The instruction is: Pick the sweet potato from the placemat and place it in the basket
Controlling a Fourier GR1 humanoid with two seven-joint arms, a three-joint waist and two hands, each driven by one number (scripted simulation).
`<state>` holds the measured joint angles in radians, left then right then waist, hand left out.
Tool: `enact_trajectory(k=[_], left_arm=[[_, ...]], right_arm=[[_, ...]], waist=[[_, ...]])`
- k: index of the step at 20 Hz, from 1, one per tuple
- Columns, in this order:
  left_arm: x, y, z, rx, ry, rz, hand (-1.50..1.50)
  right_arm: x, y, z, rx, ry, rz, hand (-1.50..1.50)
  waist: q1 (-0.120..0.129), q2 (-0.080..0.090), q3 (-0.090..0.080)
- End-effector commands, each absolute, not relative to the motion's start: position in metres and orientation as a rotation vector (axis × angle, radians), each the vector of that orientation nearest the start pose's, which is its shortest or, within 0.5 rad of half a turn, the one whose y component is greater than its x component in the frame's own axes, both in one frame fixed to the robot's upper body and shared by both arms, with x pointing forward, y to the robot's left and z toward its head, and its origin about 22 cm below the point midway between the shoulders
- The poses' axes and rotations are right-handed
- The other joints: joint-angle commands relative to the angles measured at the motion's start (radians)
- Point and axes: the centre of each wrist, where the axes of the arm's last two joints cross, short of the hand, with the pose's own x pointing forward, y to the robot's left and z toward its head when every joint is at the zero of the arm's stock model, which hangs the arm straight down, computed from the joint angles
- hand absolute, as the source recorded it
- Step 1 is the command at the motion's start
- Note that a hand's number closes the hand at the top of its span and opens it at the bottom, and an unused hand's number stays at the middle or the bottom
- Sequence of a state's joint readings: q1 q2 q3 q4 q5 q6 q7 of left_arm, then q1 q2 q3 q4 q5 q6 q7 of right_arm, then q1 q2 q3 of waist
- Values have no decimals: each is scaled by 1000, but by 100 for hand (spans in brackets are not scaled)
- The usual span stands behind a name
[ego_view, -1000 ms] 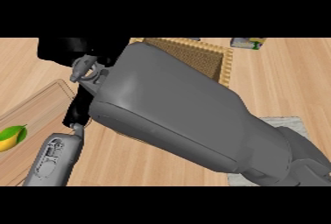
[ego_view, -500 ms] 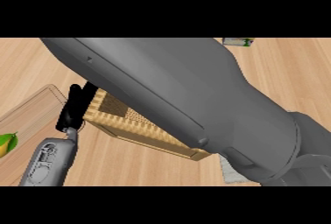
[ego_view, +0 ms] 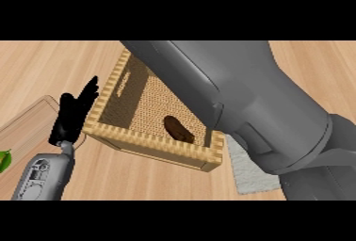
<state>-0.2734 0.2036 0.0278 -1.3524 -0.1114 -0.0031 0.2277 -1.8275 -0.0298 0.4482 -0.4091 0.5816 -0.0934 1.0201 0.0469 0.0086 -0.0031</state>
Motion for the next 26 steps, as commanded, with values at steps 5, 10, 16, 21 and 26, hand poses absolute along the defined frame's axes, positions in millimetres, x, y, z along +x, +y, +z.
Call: enact_trajectory(k=[5, 10, 16, 21, 26], left_arm=[[300, 273, 26, 267, -1350, -210, 0], [296, 274, 26, 249, -1362, -220, 0], [303, 261, 13, 266, -1373, -229, 0], [285, 262, 18, 269, -1376, -229, 0], [295, 266, 28, 250, -1385, -232, 0]], right_arm=[[423, 22, 318, -1221, -1306, 779, 150], [440, -12, 289, -1157, -1344, 814, 150], [448, -15, 264, -1162, -1289, 849, 150], [456, -37, 231, -992, -1238, 720, 150], [460, -49, 209, -902, -1300, 611, -150]], waist=[[-29, -6, 2], [-39, -8, 3], [-26, 3, 2], [-26, -4, 3], [-18, 0, 3]])
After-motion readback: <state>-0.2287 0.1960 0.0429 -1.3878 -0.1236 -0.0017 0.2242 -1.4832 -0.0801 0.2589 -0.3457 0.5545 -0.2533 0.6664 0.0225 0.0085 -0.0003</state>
